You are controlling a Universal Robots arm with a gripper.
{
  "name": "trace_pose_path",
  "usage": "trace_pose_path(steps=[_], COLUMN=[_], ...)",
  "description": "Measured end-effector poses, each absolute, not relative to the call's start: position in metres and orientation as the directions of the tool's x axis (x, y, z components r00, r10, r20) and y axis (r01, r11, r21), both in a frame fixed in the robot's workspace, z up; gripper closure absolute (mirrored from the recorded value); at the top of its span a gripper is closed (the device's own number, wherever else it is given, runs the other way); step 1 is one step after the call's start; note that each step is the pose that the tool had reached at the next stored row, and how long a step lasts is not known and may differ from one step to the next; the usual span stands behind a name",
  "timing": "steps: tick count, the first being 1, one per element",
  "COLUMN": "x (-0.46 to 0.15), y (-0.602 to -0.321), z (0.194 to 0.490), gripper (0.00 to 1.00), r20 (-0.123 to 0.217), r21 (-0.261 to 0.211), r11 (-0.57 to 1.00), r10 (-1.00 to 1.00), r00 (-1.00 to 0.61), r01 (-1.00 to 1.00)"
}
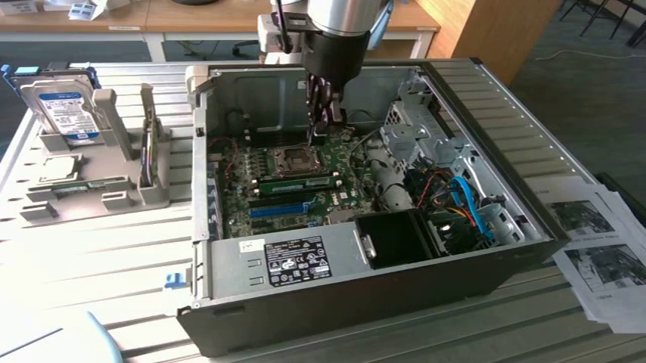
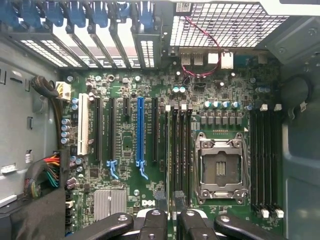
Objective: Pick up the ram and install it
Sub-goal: 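Insert the ram into the slot, then press down the ram until it locks into place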
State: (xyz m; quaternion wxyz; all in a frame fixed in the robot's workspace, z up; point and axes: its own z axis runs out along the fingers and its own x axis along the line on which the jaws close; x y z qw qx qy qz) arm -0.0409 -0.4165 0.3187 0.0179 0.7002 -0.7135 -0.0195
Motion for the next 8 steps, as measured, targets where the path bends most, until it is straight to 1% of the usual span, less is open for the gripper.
trace_pose_path(steps=[8], x=[-0.041], y=[-0.4165], z=[0.3196], gripper=[0.82], r20=[-0.002], r21=[0.053], r11=[0.019], r10=[-1.0], r00=[-0.019], r01=[-0.998])
